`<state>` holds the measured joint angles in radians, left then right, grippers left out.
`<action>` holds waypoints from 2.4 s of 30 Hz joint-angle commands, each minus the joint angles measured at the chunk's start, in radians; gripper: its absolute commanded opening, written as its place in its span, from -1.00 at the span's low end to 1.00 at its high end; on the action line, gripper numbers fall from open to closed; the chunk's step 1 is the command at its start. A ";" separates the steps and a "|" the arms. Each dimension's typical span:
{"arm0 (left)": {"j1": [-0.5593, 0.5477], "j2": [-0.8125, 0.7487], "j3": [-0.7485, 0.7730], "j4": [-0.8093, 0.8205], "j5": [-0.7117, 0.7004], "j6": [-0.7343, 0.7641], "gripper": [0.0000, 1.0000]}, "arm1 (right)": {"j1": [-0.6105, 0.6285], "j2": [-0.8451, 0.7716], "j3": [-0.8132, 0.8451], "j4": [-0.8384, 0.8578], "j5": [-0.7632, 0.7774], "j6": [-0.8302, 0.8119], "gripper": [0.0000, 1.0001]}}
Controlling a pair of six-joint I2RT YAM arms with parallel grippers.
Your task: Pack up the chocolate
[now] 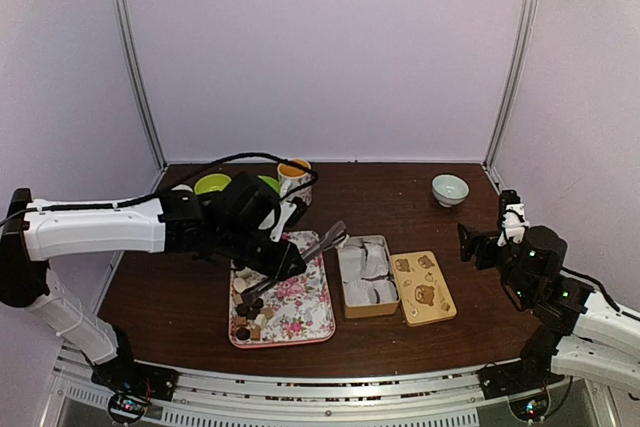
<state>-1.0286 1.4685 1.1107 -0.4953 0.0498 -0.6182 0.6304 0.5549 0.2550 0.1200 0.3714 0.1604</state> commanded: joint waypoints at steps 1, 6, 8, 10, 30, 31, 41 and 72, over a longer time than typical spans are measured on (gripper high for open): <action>-0.004 0.053 0.052 0.091 0.020 0.036 -0.54 | -0.003 -0.009 0.000 -0.004 0.022 0.004 1.00; -0.004 0.120 0.094 0.095 0.024 0.053 -0.54 | -0.003 -0.009 0.000 -0.005 0.019 0.004 1.00; -0.004 0.143 0.111 0.089 0.023 0.062 -0.53 | -0.003 -0.009 0.001 -0.005 0.019 0.004 1.00; -0.004 0.164 0.126 0.076 0.011 0.067 -0.53 | -0.003 -0.009 0.001 -0.005 0.019 0.004 1.00; -0.004 0.268 0.228 -0.019 -0.128 0.106 -0.47 | -0.003 -0.009 0.000 -0.005 0.018 0.004 1.00; -0.004 0.268 0.230 -0.023 -0.136 0.106 -0.46 | -0.003 -0.008 0.000 -0.005 0.018 0.004 1.00; -0.004 0.221 0.223 -0.034 -0.145 0.101 -0.18 | -0.003 -0.010 0.001 -0.005 0.016 0.004 1.00; 0.053 -0.196 -0.076 -0.501 -0.266 -0.013 -0.11 | -0.003 -0.029 -0.008 -0.003 0.017 0.002 1.00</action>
<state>-1.0031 1.2663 1.0595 -0.9424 -0.2173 -0.6277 0.6304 0.5381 0.2550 0.1192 0.3717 0.1604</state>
